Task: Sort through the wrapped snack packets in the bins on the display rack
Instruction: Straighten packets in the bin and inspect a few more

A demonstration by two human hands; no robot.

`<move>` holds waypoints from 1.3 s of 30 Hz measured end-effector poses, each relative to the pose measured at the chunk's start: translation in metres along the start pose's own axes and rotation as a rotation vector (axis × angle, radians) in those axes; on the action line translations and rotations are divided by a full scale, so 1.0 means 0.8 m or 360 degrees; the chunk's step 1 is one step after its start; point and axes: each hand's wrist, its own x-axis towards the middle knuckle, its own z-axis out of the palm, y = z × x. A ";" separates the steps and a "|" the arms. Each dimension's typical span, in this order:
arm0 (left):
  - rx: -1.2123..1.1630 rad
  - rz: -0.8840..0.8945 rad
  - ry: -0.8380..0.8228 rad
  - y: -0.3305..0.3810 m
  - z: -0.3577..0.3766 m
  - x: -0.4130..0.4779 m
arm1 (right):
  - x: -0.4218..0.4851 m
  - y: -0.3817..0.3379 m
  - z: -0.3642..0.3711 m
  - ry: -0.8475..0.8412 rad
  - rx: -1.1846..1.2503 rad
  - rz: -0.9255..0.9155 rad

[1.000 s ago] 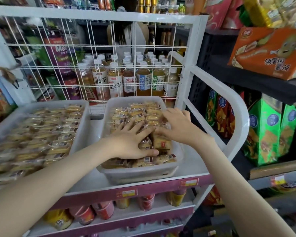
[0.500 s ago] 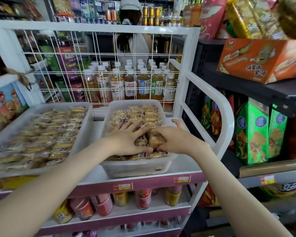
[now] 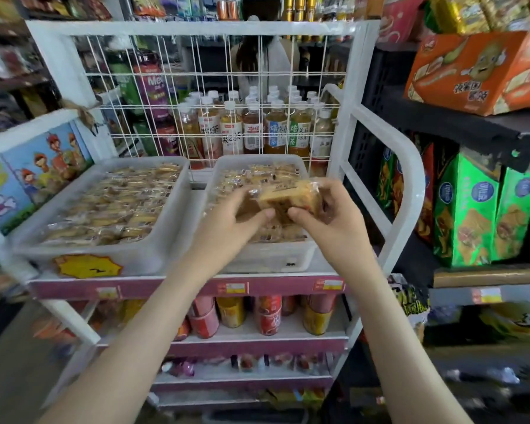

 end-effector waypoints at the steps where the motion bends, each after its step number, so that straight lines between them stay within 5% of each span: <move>1: -0.0075 -0.0018 0.0074 0.001 0.001 -0.012 | -0.008 0.001 0.004 -0.0006 0.0083 0.0044; 11: -0.0351 -0.0390 0.0298 -0.019 -0.040 -0.134 | -0.107 -0.003 0.065 -0.0150 0.0459 0.0365; 20: -0.0159 -0.0640 0.0209 -0.063 -0.072 -0.262 | -0.243 -0.009 0.133 0.0095 -0.0344 0.0301; 30: -0.0369 -0.0732 0.0035 -0.057 -0.061 -0.311 | -0.301 -0.002 0.111 0.0150 -0.0501 0.0307; 39: -0.0171 -0.0633 0.0135 -0.039 -0.068 -0.303 | -0.288 -0.022 0.109 0.0184 -0.0077 0.0369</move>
